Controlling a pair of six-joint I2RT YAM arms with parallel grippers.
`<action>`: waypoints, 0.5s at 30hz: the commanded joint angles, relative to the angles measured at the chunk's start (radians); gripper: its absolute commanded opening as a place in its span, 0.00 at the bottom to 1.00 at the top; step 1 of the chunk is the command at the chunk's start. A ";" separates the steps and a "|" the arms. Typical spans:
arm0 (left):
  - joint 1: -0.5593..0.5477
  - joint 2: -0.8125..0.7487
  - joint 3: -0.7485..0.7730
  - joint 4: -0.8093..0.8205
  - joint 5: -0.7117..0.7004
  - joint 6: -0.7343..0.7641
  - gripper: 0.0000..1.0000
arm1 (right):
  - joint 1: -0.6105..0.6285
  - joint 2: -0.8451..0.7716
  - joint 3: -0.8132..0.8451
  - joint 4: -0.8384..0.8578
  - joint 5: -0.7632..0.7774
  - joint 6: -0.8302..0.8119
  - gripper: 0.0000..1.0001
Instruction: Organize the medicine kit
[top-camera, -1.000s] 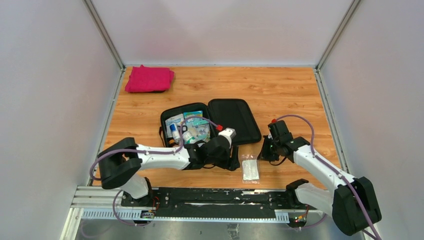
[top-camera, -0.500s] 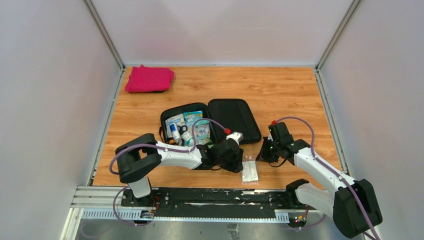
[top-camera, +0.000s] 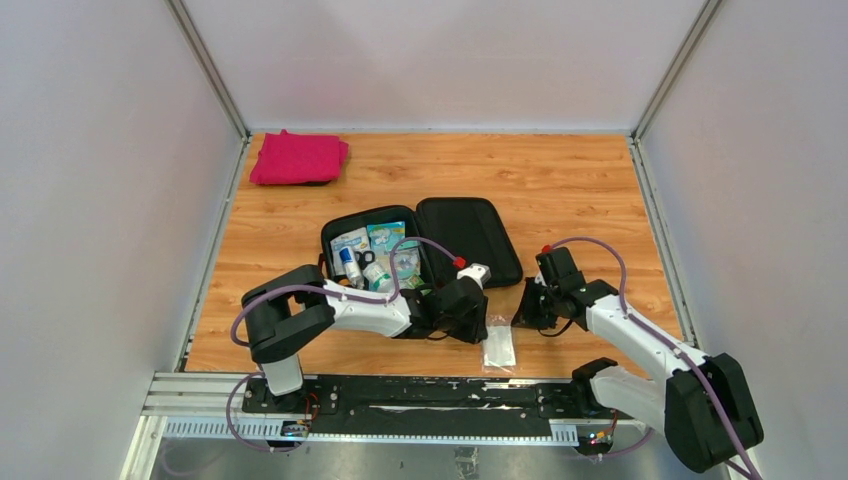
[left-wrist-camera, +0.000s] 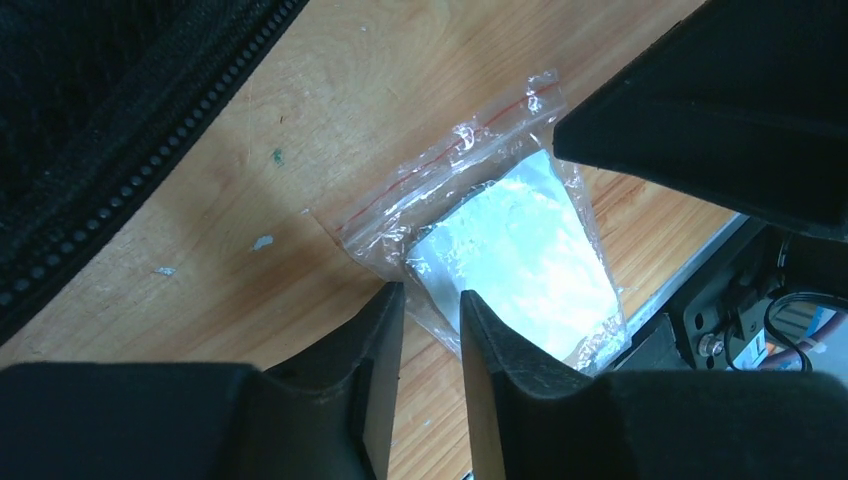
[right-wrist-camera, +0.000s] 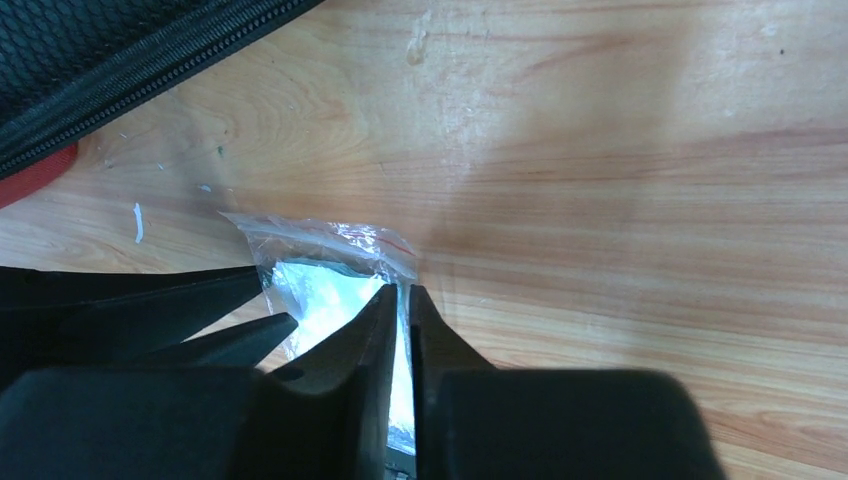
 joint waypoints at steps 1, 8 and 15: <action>-0.011 0.041 0.004 -0.026 -0.008 -0.004 0.31 | 0.013 -0.011 -0.008 -0.056 0.005 0.019 0.19; -0.011 0.057 0.005 -0.025 -0.003 -0.006 0.26 | 0.013 -0.051 -0.012 -0.147 0.003 0.044 0.46; -0.011 0.071 0.008 -0.025 0.002 -0.005 0.22 | 0.013 -0.054 -0.047 -0.149 -0.055 0.049 0.52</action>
